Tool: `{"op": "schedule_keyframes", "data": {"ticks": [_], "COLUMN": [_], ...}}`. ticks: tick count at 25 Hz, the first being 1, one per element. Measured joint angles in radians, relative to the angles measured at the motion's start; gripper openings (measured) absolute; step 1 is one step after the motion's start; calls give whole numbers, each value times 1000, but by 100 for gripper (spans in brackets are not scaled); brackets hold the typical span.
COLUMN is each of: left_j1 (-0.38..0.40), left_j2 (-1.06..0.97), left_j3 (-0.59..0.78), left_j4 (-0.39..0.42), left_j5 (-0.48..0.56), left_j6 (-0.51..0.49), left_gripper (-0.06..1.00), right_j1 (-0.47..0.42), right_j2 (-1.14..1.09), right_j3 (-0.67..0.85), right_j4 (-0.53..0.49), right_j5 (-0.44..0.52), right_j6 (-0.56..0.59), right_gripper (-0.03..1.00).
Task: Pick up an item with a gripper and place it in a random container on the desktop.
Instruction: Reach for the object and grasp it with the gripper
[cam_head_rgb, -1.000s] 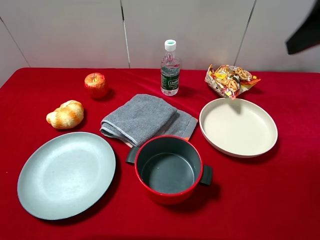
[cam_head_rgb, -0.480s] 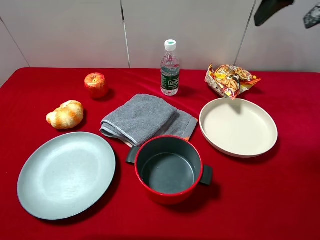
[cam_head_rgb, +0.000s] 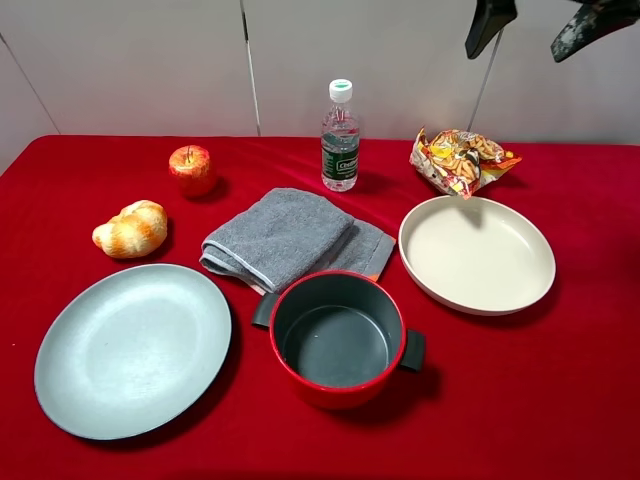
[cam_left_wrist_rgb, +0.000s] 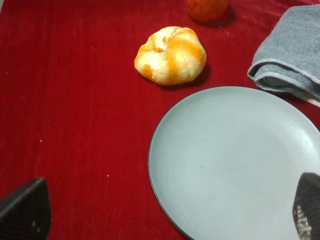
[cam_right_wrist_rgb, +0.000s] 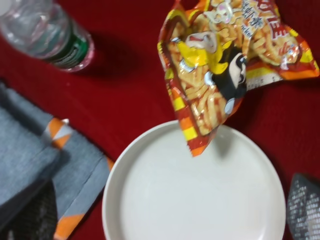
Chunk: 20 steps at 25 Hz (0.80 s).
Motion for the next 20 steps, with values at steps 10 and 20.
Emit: {"op": "schedule_keyframes", "data": {"ticks": [10,20], "left_j1": [0,0], "left_j2": [0,0], "left_j3": [0,0], "left_j4": [0,0], "left_j5": [0,0], "left_j6": [0,0], "left_gripper": [96,96], "right_j1": [-22,-112], "right_j2": [235,372], "right_j3": [-239,-311], "right_j4": [-33,-6], "right_j5": [71,66], "right_j6": [24,39], "right_gripper": [69,69]}}
